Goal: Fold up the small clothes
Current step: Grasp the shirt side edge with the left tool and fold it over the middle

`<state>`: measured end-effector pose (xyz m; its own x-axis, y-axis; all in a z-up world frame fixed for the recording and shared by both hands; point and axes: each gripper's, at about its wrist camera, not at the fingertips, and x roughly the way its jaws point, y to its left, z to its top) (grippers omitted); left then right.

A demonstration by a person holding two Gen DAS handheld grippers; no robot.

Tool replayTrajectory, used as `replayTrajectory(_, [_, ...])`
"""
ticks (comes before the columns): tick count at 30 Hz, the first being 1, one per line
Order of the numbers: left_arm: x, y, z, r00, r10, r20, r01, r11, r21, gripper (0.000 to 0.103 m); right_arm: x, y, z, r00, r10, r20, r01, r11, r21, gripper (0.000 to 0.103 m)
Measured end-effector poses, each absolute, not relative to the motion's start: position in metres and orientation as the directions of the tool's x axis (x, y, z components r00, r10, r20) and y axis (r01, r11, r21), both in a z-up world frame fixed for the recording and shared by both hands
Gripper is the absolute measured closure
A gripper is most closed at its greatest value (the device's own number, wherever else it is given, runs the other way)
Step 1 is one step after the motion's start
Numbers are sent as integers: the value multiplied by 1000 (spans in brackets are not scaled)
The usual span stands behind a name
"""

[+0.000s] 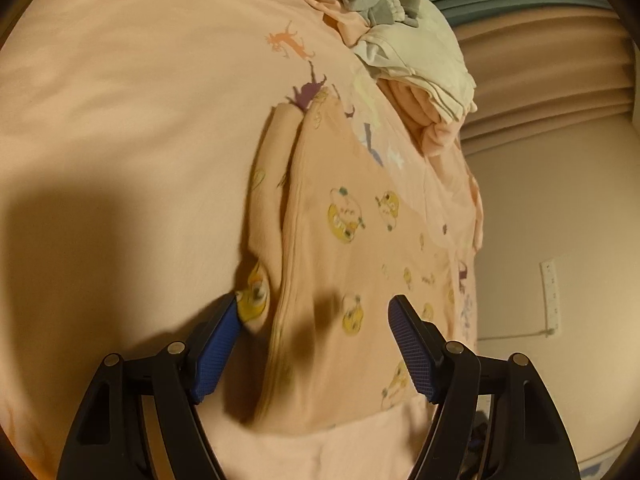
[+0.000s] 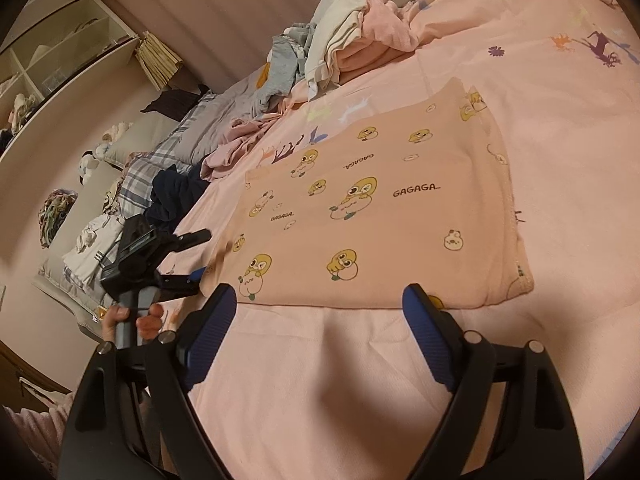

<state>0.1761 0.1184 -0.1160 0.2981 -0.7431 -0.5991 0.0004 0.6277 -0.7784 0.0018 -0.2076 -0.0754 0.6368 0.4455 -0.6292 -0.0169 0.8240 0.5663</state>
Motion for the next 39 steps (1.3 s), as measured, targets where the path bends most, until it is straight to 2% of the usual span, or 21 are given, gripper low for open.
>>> replayTrajectory(13, [218, 86, -120, 249, -793, -556, 37, 581, -813, 29, 16, -208, -80, 627, 450, -635, -9, 820, 572, 16])
replayTrajectory(20, [208, 73, -104, 231, -764, -602, 118, 636, -762, 30, 48, -196, -73, 622, 438, -649, -41, 846, 532, 16])
replayTrajectory(21, [207, 72, -102, 232, -761, -606, 124, 641, -757, 33, 54, -194, -73, 620, 437, -651, -48, 850, 525, 16])
replayTrajectory(23, [202, 71, -95, 237, -756, -610, 155, 650, -744, 52, 71, -187, -71, 610, 424, -670, -56, 866, 496, 16])
replayTrajectory(24, [200, 69, -91, 239, -745, -622, 172, 663, -729, 57, 80, -183, -70, 606, 419, -676, -65, 874, 482, 16])
replayTrajectory(26, [197, 63, -84, 234, -706, -669, 197, 708, -678, 80, 97, -178, -69, 601, 399, -693, -77, 892, 446, 18])
replayTrajectory(27, [197, 61, -83, 233, -692, -683, 203, 722, -662, 85, 107, -174, -69, 596, 383, -706, -80, 903, 422, 19])
replayTrajectory(28, [197, 59, -81, 235, -679, -696, 209, 734, -646, 92, 116, -171, -69, 592, 369, -717, -82, 912, 401, 26])
replayTrajectory(29, [196, 58, -78, 240, -668, -705, 220, 744, -631, 92, 126, -167, -70, 584, 353, -731, -87, 922, 376, 35])
replayTrajectory(30, [196, 57, -76, 248, -659, -710, 228, 752, -619, 92, 136, -165, -71, 575, 340, -744, -88, 930, 357, 40])
replayTrajectory(32, [194, 55, -71, 258, -648, -716, 237, 761, -604, 92, 153, -161, -75, 554, 317, -769, -82, 941, 329, 63])
replayTrajectory(34, [196, 54, -68, 265, -645, -717, 240, 764, -598, 92, 172, -156, -82, 529, 291, -797, -73, 952, 299, 78])
replayTrajectory(37, [195, 53, -65, 268, -633, -726, 250, 773, -583, 92, 192, -155, -95, 496, 254, -831, -44, 963, 268, 90])
replayTrajectory(39, [194, 52, -64, 265, -627, -733, 256, 778, -573, 92, 201, -153, -104, 469, 232, -852, -38, 969, 243, 94])
